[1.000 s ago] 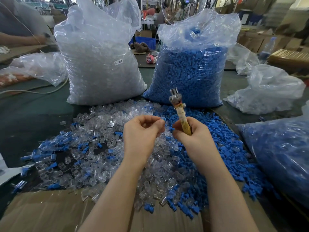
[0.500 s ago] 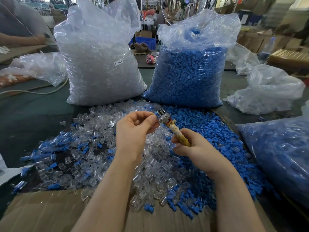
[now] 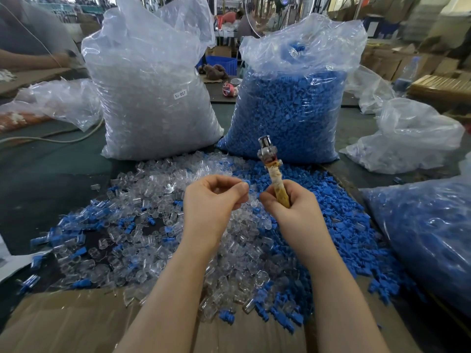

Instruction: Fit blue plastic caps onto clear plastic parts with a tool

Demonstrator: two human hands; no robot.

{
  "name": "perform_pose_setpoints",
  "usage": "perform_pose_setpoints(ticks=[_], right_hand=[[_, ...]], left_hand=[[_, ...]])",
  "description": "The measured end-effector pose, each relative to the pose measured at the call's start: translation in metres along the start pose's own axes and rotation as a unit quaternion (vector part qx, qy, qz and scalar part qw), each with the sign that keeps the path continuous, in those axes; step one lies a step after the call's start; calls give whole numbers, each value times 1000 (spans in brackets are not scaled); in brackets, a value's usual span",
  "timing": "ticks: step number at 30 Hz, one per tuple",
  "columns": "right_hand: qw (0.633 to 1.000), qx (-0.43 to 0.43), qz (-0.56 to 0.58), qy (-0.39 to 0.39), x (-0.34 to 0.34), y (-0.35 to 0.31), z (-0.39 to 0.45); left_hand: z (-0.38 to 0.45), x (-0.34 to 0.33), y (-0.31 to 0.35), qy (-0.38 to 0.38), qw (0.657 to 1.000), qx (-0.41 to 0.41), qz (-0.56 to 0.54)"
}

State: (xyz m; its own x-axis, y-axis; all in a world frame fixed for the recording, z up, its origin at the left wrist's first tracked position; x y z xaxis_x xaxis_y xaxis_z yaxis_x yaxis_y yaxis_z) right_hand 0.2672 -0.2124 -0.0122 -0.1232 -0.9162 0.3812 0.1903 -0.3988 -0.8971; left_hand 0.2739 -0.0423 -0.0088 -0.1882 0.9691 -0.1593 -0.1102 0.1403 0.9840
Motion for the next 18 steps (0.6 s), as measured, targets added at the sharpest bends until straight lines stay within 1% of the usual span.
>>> perform_pose_setpoints(ticks=[3, 8, 15, 18], right_hand=[[999, 25, 0, 25, -1, -7, 1], [998, 32, -32, 33, -2, -6, 2], [998, 41, -41, 22, -3, -7, 2], [1000, 21, -13, -14, -3, -3, 0]], left_hand=[[-3, -7, 1, -10, 999, -11, 39], [-4, -9, 0, -14, 996, -16, 86], [-3, -10, -1, -22, 996, -12, 87], [-2, -8, -1, -20, 998, -8, 52]])
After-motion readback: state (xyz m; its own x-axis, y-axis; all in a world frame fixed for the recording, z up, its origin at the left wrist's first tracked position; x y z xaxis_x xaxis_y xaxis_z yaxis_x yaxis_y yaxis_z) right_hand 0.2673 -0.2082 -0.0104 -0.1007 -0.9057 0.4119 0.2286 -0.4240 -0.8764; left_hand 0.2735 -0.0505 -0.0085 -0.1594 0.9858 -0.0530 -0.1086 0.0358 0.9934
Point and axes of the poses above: each hand's wrist, its own z-axis towards the middle knuckle, its own x-axis out of the back of the hand, y = z × x, the point moved 9 cm from there along z, towards the middle knuckle, and after that the axes turned 6 degrees about -z, right-handed, at the moved point
